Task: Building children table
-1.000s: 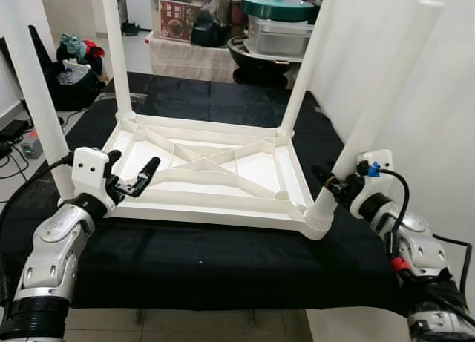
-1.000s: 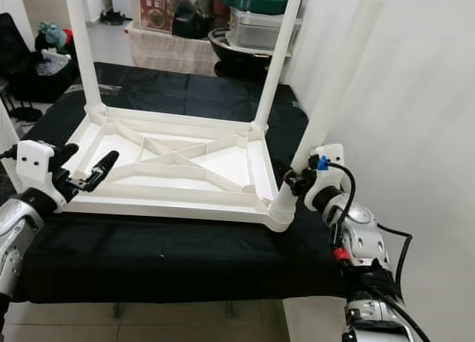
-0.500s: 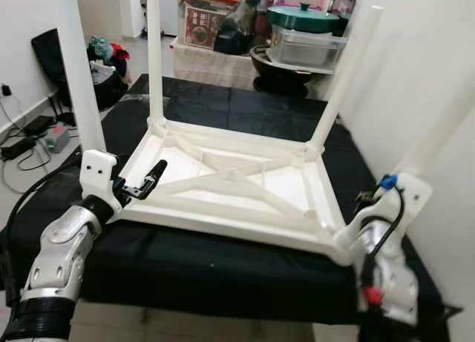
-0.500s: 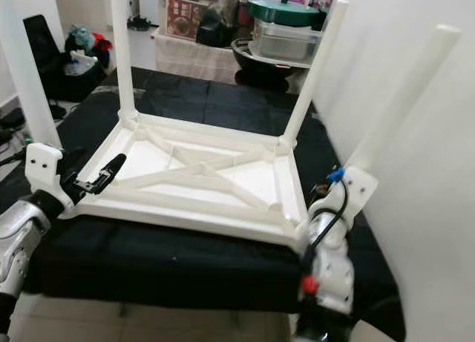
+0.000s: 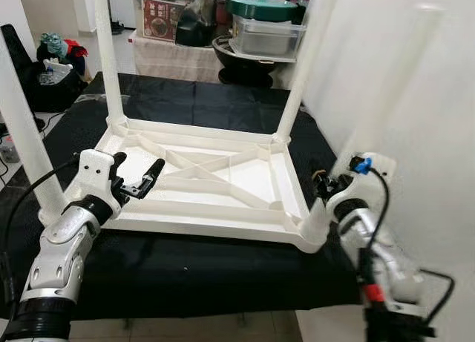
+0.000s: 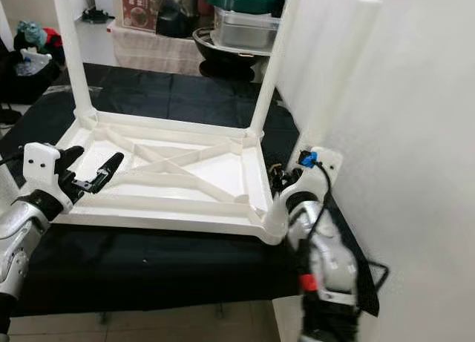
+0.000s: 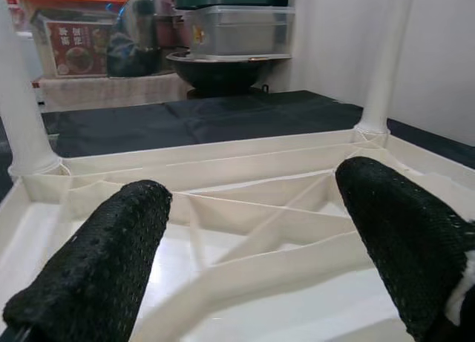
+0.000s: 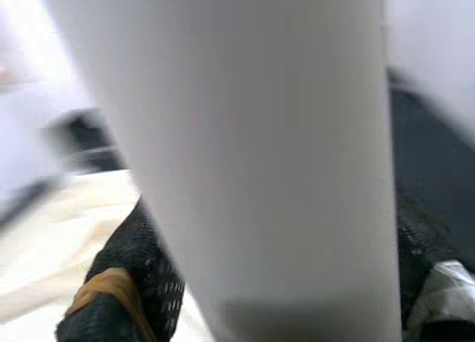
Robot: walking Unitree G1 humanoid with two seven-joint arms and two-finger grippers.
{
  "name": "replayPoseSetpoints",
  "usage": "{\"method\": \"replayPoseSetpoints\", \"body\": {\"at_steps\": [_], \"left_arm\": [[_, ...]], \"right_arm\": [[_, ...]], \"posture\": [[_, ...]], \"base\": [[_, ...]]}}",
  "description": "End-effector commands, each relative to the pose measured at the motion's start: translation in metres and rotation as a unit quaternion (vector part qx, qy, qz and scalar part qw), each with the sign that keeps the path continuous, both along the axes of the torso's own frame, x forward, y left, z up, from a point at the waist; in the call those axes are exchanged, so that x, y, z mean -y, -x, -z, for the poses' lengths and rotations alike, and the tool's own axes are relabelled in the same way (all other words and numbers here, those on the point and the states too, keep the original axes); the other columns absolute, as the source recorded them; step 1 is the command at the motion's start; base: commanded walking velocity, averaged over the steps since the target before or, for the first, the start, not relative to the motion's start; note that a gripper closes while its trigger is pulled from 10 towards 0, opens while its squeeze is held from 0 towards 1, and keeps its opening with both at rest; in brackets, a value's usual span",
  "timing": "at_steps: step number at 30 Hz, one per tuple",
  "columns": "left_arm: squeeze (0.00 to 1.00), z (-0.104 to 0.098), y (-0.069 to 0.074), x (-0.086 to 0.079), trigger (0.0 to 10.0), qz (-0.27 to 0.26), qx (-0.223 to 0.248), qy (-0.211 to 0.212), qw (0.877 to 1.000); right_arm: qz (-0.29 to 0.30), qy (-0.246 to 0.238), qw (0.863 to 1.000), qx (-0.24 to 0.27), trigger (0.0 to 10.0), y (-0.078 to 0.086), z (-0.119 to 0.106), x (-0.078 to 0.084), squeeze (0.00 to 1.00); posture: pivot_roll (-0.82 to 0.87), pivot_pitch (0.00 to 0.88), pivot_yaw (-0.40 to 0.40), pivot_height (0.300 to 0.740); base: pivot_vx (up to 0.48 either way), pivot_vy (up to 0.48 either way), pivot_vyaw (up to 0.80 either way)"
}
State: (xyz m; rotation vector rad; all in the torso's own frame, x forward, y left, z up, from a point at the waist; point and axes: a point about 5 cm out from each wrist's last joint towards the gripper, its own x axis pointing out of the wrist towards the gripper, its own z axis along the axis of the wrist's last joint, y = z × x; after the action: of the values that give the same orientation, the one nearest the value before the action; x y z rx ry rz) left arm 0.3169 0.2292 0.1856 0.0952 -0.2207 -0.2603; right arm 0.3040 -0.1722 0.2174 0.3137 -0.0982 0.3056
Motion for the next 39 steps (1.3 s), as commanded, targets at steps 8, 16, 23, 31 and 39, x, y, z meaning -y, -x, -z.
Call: {"method": "replayPoseSetpoints", "body": {"at_steps": [8, 16, 23, 31, 39], "left_arm": [[0.82, 0.002, 0.001, -0.002, 10.0, 0.003, -0.003, -0.006, 1.000], [0.82, 0.003, 0.003, -0.002, 10.0, 0.004, -0.005, -0.007, 1.000], [0.82, 0.003, 0.002, -0.001, 10.0, 0.004, -0.005, -0.005, 1.000], [0.82, 0.005, 0.001, 0.004, 10.0, 0.013, -0.008, -0.003, 1.000], [0.78, 0.003, -0.003, 0.007, 10.0, 0.018, -0.007, 0.000, 1.000]], "right_arm": [[-0.217, 0.072, 0.973, 0.022, 0.0, 0.006, 0.001, 0.002, 0.00], [-0.110, 0.105, 0.988, -0.023, 0.0, -0.017, 0.013, 0.020, 0.00], [0.396, 0.052, 0.896, -0.195, 0.0, -0.004, 0.058, 0.088, 0.00], [0.264, 0.093, 0.953, -0.113, 0.9, 0.008, 0.039, 0.012, 0.00], [-0.005, 0.087, 0.995, 0.042, 10.0, -0.003, -0.011, -0.013, 0.00]], "posture": [[0.13, 0.000, -0.144, 0.740], [0.13, 0.000, -0.141, 0.740], [0.13, 0.000, -0.136, 0.740], [0.11, 0.000, -0.112, 0.740], [0.11, 0.000, -0.123, 0.740]], "base": [[0.000, 0.000, 0.00], [0.000, 0.000, 0.00], [0.000, 0.000, 0.00], [0.000, 0.000, 0.00], [0.000, 0.000, 0.00]]}}
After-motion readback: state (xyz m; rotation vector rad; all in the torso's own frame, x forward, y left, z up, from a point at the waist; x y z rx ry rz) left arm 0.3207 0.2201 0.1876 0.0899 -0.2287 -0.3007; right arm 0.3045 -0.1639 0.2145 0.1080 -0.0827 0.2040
